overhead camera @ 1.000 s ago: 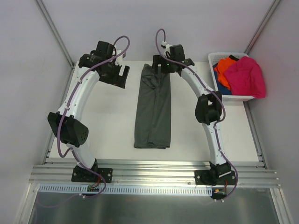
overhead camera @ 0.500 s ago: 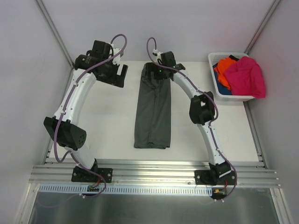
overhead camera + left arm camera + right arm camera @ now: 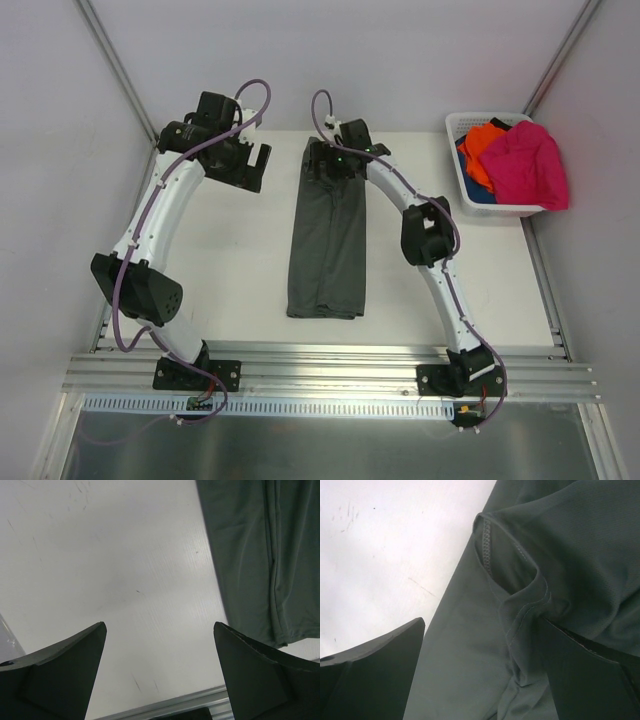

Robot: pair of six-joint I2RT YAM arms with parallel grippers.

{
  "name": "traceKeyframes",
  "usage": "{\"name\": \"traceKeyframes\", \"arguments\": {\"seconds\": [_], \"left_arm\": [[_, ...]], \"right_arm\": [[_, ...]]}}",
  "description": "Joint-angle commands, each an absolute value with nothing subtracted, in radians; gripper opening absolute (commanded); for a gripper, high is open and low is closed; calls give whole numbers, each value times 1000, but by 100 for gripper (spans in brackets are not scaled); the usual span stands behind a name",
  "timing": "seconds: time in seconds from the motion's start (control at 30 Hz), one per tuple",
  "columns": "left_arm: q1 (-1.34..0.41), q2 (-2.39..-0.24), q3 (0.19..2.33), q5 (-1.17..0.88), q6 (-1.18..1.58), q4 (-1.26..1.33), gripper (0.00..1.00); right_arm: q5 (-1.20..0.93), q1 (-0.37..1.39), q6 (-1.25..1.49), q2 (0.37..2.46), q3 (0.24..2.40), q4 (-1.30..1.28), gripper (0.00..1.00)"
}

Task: Fold and stack the t-shirts
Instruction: Fold the tshirt

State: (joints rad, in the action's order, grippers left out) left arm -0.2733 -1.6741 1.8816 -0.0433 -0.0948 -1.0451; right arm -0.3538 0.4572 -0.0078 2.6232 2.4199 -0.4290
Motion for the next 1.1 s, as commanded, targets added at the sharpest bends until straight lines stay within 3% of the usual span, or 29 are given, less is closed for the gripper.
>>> {"name": "traceKeyframes", "arguments": {"seconds": [0.0, 0.5, 1.07], "left_arm": [[-265, -1623, 1878, -34, -104, -1057, 90], [-262, -1598, 1867, -40, -100, -1052, 90], [-236, -1614, 1893, -77, -87, -1046, 90]], "right_arm": [[-388, 495, 23, 2605, 2454, -387, 100], [-425, 565, 41, 2563, 2388, -422, 100], [-388, 419, -51, 2439, 2416, -419, 100]]}}
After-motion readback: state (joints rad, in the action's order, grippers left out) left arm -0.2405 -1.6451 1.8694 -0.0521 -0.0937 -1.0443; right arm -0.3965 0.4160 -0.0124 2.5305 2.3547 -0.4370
